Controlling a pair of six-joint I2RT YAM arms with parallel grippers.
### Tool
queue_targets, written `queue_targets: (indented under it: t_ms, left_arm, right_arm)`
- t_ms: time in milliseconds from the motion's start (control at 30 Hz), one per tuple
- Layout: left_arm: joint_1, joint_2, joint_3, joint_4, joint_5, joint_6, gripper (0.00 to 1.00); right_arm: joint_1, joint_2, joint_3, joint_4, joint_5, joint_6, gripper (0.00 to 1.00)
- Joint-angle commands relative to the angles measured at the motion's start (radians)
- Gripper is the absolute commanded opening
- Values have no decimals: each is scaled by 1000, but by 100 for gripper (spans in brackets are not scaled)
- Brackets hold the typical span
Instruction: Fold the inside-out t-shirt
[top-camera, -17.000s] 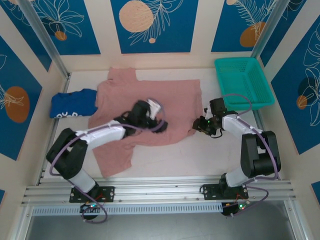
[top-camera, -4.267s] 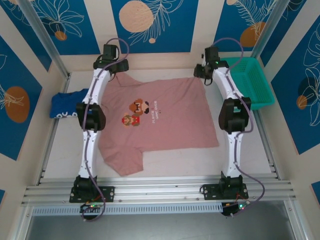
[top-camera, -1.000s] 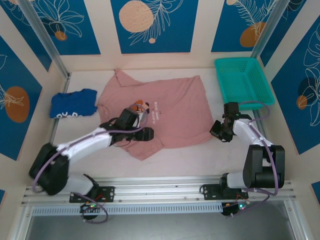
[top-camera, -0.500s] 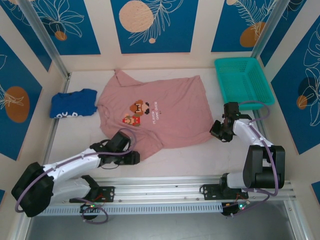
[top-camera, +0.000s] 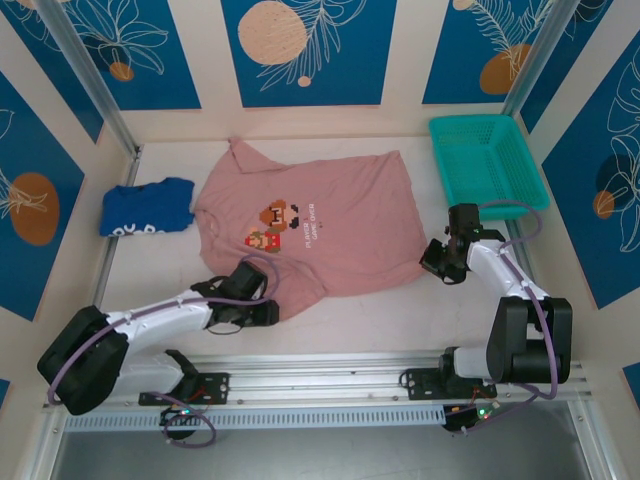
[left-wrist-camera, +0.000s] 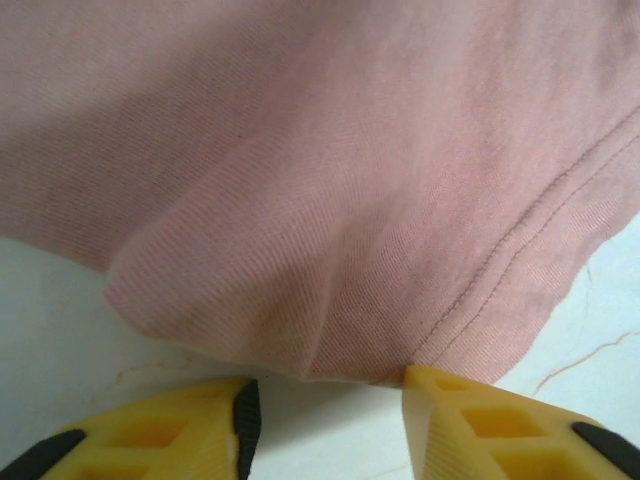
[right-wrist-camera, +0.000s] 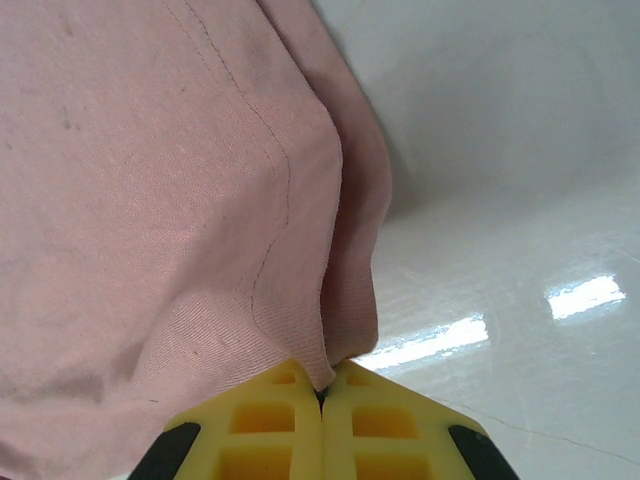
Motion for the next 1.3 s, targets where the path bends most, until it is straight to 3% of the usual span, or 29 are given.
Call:
queue_targets:
  t_ms: [0,767,1067,1267]
  left_arm:
    - [-7,71,27,235,32,13,39]
    - [-9,-14,87,125,33,5,40]
    - [-16,29,101,38,-45,28,45]
    - [-32,78,94,64,-18,29,41]
  right_arm:
    - [4,-15,-1,-12,-28,-17,0]
    - [4,-17,-6,-7,-27,-18,0]
    - [4,-17,-7,-7,-31,-20,0]
    - [4,-16,-7,-4,-32,-20,0]
